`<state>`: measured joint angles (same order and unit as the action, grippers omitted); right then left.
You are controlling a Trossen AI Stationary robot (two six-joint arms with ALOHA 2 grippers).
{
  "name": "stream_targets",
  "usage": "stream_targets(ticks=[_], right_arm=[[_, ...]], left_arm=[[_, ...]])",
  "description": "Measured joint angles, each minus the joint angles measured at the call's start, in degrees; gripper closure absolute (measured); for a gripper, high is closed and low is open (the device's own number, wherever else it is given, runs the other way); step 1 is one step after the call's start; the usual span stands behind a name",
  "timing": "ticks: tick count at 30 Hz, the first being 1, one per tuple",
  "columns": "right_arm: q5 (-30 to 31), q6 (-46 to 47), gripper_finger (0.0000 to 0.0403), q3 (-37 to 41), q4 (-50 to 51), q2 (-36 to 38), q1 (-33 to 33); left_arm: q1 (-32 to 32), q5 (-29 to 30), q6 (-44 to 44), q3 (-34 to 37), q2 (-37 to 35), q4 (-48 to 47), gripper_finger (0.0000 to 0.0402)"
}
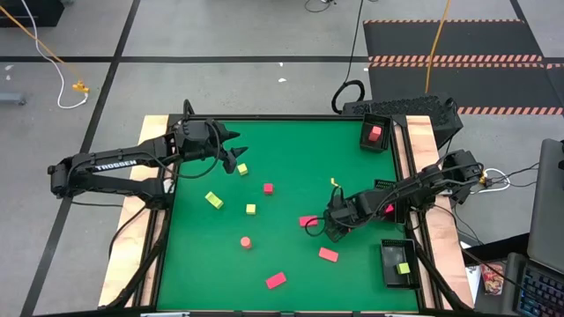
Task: Sort & place blocks by color
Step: Put the top right orange block into the top right black bin
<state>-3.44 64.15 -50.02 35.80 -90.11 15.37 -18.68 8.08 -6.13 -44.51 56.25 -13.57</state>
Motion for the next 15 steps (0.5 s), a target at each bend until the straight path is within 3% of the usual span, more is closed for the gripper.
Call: stream_targets(ticks=[6, 15], right_arm=[[2.10, -9.98, 0.0283, -2.17, 0.78, 3.08, -6.01], [16.97, -29.43, 0.0283, -5.27, 5.49, 11.50, -25.76]], left_arm=[[0.01, 0.00, 0.00, 0.00, 0.00, 0.41, 0.0128], [0.00, 0.00, -0.02, 0.00, 0.00, 1.56, 0.0128]])
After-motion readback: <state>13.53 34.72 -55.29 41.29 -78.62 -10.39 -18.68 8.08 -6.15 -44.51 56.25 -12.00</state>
